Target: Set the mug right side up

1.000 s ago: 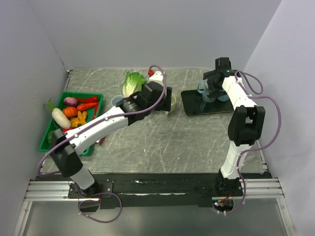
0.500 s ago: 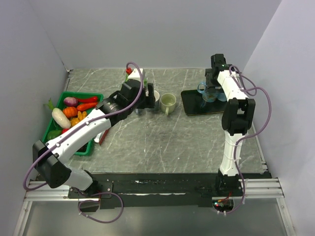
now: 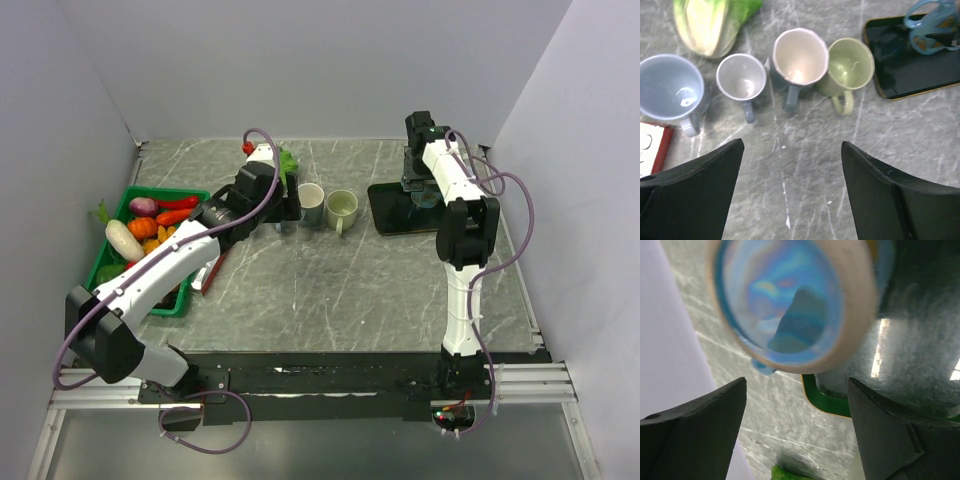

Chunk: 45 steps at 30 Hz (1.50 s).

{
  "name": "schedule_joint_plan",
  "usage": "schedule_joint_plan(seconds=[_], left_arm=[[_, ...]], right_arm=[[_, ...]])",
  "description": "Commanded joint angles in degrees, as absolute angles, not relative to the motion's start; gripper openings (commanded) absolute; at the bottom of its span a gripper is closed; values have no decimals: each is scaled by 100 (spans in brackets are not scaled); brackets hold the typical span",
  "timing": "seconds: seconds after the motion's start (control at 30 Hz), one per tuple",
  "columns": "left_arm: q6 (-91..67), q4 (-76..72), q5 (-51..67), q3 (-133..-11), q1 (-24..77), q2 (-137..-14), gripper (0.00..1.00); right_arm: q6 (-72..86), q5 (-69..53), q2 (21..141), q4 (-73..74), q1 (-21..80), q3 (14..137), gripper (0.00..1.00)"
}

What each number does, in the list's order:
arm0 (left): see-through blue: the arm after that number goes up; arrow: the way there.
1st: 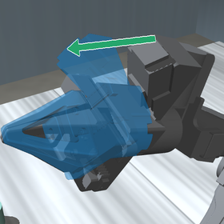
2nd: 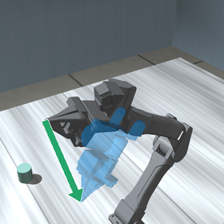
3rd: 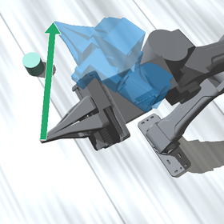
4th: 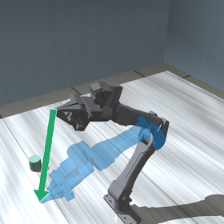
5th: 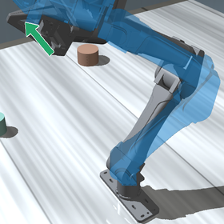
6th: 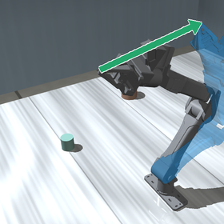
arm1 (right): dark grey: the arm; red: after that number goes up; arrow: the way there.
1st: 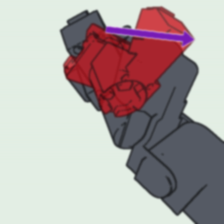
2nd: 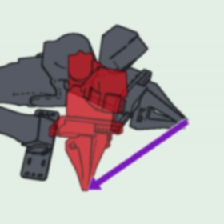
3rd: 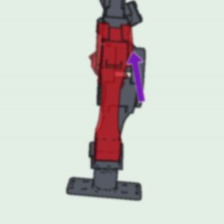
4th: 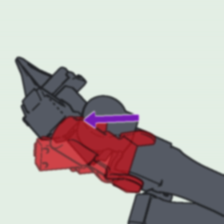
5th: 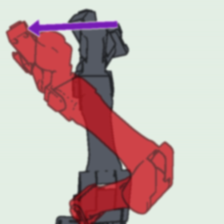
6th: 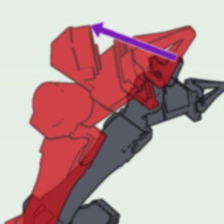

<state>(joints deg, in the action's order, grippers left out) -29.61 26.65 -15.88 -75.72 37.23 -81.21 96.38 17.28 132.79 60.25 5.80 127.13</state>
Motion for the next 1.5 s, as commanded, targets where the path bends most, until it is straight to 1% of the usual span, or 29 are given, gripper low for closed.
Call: schedule_joint_plan(seconds=[0.0, 0.13, 0.3, 0.4, 0.57, 0.73, 0.87, 0.9, 1.17, 1.3, 1.47], left_arm=[[-3085, 2479, -1450, -7445, 3595, -7805, 85], [-3138, 2435, -1389, -7357, 3516, -7743, 85], [-3155, 2461, -1362, -7348, 3481, -7743, 84], [-3173, 2452, -1371, -7330, 3472, -7726, 84], [-3208, 2417, -1327, -7242, 3454, -7664, 84], [-3269, 2364, -1266, -7207, 3445, -7673, 84], [-3287, 2338, -1231, -7146, 3437, -7638, 83], [-3287, 2320, -1213, -7137, 3445, -7620, 84], [-3322, 2312, -1178, -7075, 3437, -7585, 83], [-3322, 2303, -1213, -7014, 3437, -7506, 83], [-3322, 2294, -1213, -7013, 3437, -7532, 83]], right_arm=[[10213, 2145, 13316, 6645, 563, 13008, 88], [10283, 2022, 13333, 6636, 510, 12964, 90], [10538, 1434, 13254, 6557, 404, 12551, 92], [10679, 1283, 13035, 6531, 308, 12200, 92], [10757, 1511, 12516, 6512, 159, 11585, 91], [10837, 1793, 12218, 6908, 105, 11426, 91], [10618, 2003, 11883, 6654, 105, 10988, 90], [10495, 2013, 11848, 6392, 97, 10934, 90], [9441, 2101, 12146, 6091, 88, 11373, 91], [8729, 1943, 12296, 5661, 62, 11461, 91], [8447, 1767, 12533, 5897, 44, 11716, 90]])
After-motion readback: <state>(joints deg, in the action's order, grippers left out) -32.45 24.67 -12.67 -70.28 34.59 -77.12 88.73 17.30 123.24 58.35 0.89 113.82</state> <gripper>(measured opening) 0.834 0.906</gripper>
